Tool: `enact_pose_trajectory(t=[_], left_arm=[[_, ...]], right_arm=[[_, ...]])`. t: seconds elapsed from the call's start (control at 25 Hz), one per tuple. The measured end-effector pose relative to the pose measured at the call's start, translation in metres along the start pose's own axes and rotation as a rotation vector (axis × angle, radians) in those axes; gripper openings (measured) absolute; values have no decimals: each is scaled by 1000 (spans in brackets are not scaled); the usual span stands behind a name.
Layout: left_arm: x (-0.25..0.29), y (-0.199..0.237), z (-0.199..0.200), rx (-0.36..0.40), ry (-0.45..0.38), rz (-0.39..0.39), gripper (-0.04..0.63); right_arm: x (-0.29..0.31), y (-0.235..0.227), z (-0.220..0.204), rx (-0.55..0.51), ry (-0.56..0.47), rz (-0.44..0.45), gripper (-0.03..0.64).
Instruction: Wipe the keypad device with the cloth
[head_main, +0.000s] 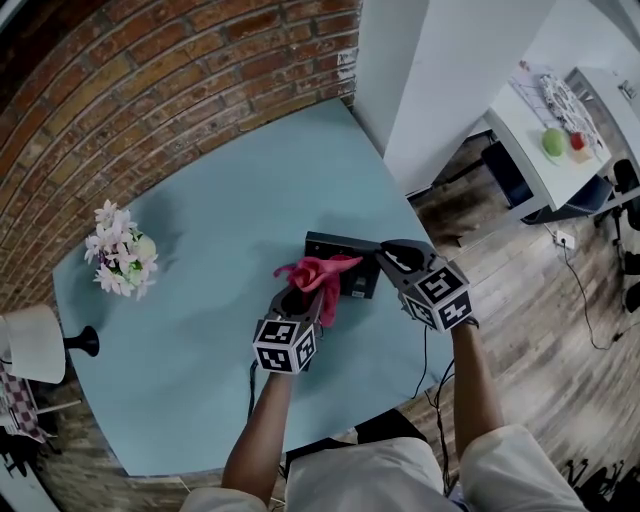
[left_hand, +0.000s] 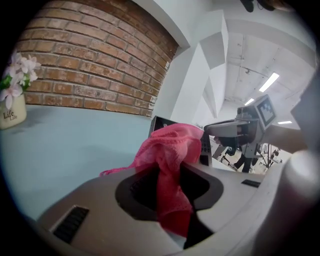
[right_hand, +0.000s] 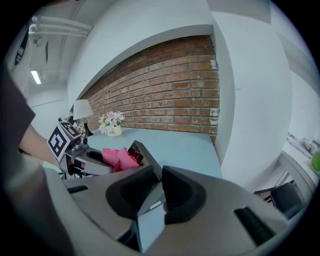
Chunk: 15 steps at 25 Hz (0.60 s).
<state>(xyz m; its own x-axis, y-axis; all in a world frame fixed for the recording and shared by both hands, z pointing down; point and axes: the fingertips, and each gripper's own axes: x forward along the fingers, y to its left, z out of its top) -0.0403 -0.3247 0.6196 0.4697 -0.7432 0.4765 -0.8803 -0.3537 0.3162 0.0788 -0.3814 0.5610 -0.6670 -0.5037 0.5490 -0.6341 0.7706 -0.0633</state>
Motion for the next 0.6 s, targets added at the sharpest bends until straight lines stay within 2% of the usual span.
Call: enact_pose_trajectory(t=[0.36, 0.52, 0.6], left_arm=[[-2, 0, -17, 0, 28, -8, 152], [-6, -3, -10, -8, -6, -59, 152], [-9, -11, 0, 12, -39, -102, 153]], right_arm=[[1, 0, 0, -13, 11, -9, 86], [0, 1, -1, -30, 4, -28, 86], [0, 1, -1, -32, 3, -31, 86]])
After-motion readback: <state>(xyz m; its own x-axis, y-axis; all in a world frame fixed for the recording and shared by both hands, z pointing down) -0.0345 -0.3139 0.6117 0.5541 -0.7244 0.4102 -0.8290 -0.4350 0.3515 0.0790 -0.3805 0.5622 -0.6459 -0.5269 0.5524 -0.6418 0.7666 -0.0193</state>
